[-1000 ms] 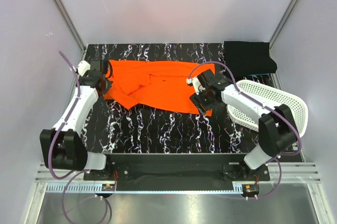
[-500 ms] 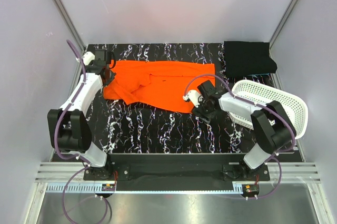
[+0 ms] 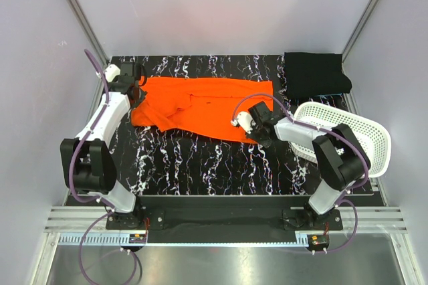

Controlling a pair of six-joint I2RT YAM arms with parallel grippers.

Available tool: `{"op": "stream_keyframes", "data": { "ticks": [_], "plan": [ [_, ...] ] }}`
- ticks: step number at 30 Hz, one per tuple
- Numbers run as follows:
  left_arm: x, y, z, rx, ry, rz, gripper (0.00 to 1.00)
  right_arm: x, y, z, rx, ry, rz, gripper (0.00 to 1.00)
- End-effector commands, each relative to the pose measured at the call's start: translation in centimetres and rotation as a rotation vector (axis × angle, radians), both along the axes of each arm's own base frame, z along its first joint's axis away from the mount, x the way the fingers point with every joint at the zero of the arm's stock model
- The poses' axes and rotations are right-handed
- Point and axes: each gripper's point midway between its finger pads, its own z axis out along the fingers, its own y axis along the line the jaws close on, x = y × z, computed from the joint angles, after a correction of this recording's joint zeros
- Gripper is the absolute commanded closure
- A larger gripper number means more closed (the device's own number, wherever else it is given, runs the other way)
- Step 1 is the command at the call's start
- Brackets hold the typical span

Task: Fold and stack the t-shirts
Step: Fold the tshirt

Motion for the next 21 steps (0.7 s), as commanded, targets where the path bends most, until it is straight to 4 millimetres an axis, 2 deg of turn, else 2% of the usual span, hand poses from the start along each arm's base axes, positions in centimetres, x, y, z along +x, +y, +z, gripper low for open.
{"op": "stream_keyframes", "data": {
  "ticks": [1, 6, 7, 10, 12, 15, 17, 21],
  "plan": [
    [1.9, 0.9, 2.7, 0.040, -0.085, 0.022, 1.00, -0.9, -2.1, -1.1, -0.092, 0.011, -0.020, 0.80],
    [2.0, 0.9, 2.3, 0.050, -0.071, 0.020, 1.00, -1.5, -2.5, -0.6, -0.087, 0.001, -0.039, 0.71],
    [2.0, 1.0, 2.3, 0.051, -0.073, 0.022, 1.00, -1.6, -2.7, -0.7, -0.093, 0.004, -0.048, 0.66],
    [2.0, 1.0, 2.3, 0.051, -0.070, 0.020, 1.00, -2.1, -2.8, -0.9, -0.089, 0.026, -0.051, 0.66],
    [2.1, 1.0, 2.3, 0.053, -0.073, 0.020, 1.00, -2.4, -2.3, -0.9, -0.067, 0.038, -0.042, 0.73],
    [2.0, 1.0, 2.3, 0.056, -0.070, 0.019, 1.00, -2.2, -2.3, -1.1, -0.077, 0.042, -0.037, 0.92],
    [2.0, 1.0, 2.3, 0.054, -0.069, 0.019, 1.00, -1.9, -2.5, -0.9, -0.090, 0.032, -0.047, 1.00],
    [2.3, 1.2, 3.0, 0.067, -0.085, 0.019, 1.00, -0.5, -3.4, 1.9, -0.121, -0.066, -0.084, 1.00]
  ]
}}
